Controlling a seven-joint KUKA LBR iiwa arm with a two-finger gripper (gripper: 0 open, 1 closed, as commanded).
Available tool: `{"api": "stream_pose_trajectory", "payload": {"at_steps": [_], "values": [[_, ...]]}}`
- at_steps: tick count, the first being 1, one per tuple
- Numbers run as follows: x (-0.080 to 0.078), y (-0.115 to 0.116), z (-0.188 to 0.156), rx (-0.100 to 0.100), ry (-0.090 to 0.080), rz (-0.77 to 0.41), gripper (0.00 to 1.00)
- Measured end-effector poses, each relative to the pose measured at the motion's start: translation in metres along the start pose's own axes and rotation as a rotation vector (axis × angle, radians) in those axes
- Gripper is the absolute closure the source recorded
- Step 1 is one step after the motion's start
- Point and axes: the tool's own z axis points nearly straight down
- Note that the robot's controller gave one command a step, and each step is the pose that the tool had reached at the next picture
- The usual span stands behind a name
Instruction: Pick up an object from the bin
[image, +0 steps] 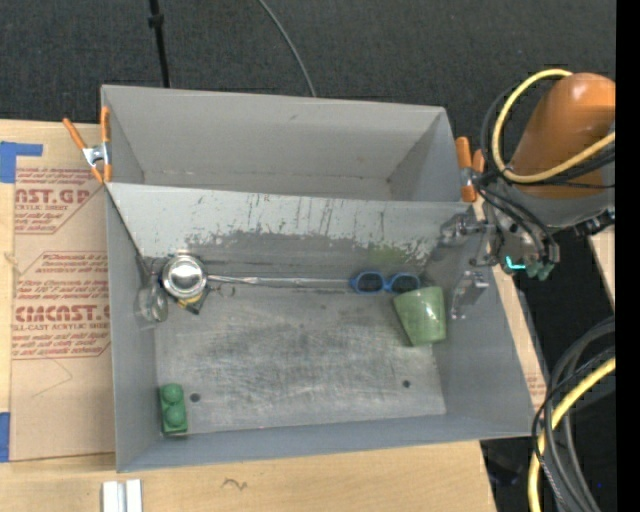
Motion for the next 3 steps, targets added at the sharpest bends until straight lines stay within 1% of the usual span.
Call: {"api": "stream_pose_trajectory", "payload": {"at_steps": [1,2,3], "values": [[0.008,0.003,0.119,0.003,-0.013,-0.314,0.0],[0.008,0.003,0.119,0.002,-0.009,-0.314,1.0],[0.001,-0.012,-0.082,0.007,-0.016,-0.554,1.0]]}}
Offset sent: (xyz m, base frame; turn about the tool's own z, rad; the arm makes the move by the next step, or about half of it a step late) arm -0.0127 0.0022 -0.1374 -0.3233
